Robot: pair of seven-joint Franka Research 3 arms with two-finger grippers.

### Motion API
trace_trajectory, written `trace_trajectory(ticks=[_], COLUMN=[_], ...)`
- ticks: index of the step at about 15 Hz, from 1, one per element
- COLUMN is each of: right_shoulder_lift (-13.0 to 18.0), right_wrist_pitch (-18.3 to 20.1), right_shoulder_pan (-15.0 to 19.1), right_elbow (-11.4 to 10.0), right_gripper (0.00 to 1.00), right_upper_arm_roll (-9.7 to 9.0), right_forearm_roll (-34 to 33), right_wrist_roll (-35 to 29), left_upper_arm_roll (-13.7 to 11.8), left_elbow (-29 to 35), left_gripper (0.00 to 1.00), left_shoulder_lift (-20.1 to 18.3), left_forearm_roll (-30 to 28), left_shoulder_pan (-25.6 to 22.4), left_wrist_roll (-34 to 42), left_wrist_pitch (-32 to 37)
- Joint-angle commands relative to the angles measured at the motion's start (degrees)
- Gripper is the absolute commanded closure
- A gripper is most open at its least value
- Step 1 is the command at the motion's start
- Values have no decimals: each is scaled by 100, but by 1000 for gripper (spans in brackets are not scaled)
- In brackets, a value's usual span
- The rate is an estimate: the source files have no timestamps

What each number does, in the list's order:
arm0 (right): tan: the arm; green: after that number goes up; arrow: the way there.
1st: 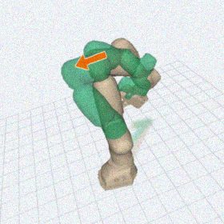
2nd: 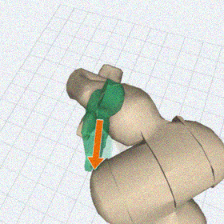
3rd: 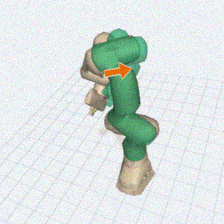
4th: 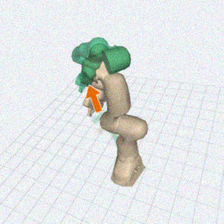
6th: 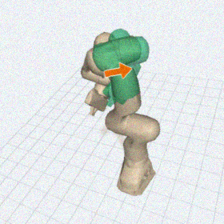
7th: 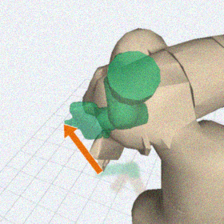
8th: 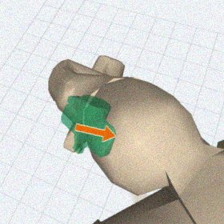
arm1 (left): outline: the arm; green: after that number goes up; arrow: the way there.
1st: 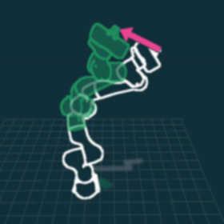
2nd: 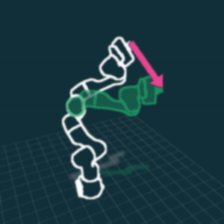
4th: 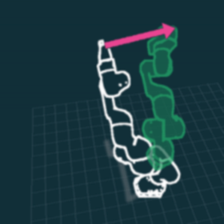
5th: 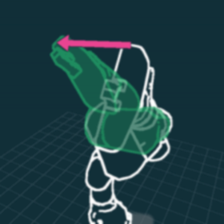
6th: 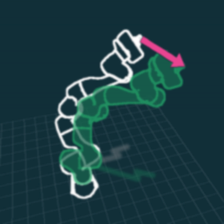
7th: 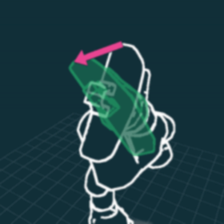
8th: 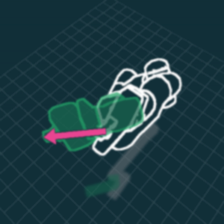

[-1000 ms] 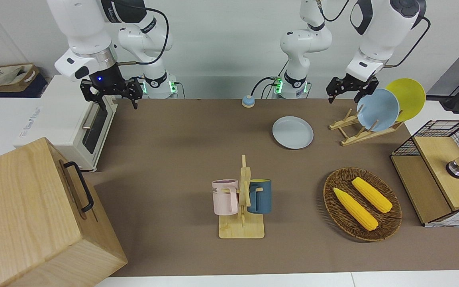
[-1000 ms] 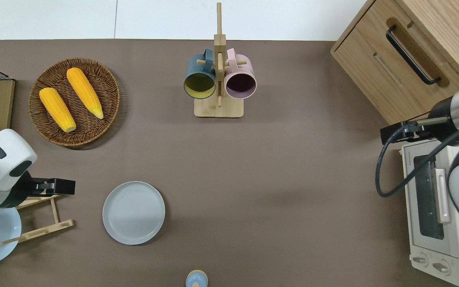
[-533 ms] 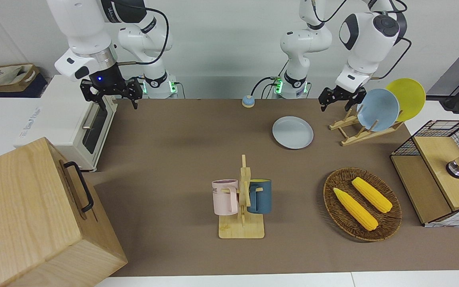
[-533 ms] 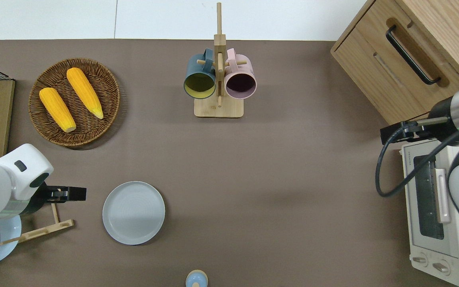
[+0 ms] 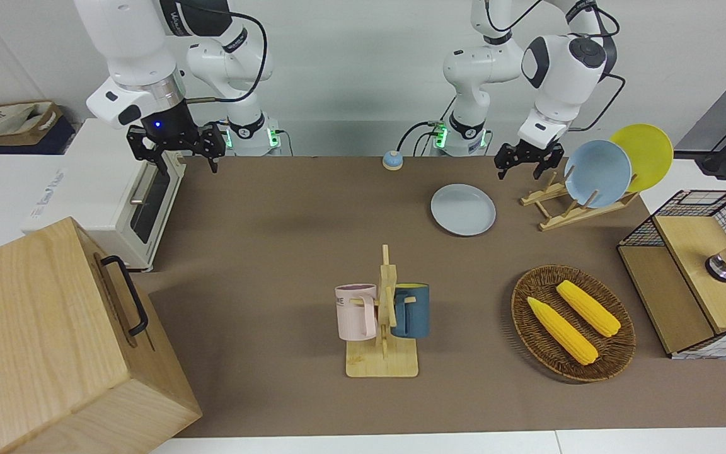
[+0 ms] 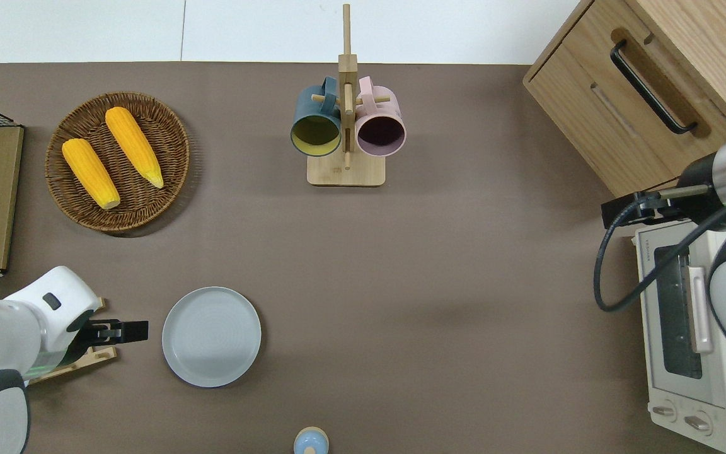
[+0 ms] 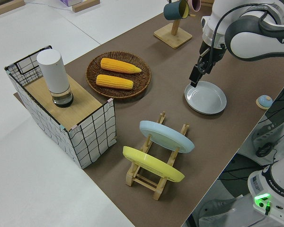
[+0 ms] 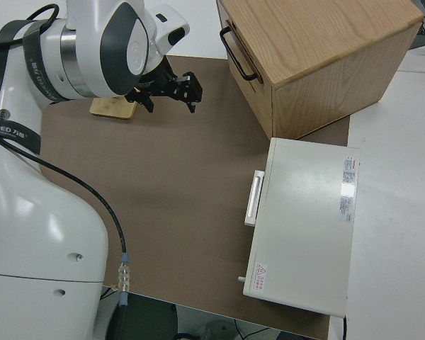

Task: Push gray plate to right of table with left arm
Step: 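Move the left gripper down to the edge of the gray plate, then press the left gripper against the gray plate's rim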

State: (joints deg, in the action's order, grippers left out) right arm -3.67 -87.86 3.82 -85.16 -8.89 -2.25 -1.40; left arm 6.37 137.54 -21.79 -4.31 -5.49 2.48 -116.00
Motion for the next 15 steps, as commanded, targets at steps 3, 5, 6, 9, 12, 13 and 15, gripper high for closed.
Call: trace_trajectory(ticks=[3,5,6,9,12,13,15], right_shoulder_lift=[33,33,33,33,33,33,33], right_wrist_pitch=[59,59,59,59,59,59,59], right_shoulder_pan=[4,4,4,4,4,4,4], right_elbow=[8,8,8,8,8,8,8], right_gripper=[17,17,17,17,17,17,17], right_upper_arm_roll=[1,1,1,1,1,1,1], right_forearm_roll=[40,40,40,40,40,40,40], right_wrist_roll=[-18,-18,-18,-18,-18,-18,-18], left_upper_arm_roll=[-22,-22,-21,-22,-21,-21,-13], left_elbow=[783,923,1011,1169,1293,1311,1459], left_gripper=[7,7,7,7,7,7,7], left_shoulder_lift=[-274,-212,-177,34,130,174,262], left_forearm_roll=[-96,-96,-96,-96,-96,-96,-96], left_shoulder_pan=[22,13,22,48,49,57,66], left_wrist_roll=[349,376,385,385,385,402,411], left_wrist_pitch=[-809,-1090,-1292,-1697,-1918,-1970,-2232])
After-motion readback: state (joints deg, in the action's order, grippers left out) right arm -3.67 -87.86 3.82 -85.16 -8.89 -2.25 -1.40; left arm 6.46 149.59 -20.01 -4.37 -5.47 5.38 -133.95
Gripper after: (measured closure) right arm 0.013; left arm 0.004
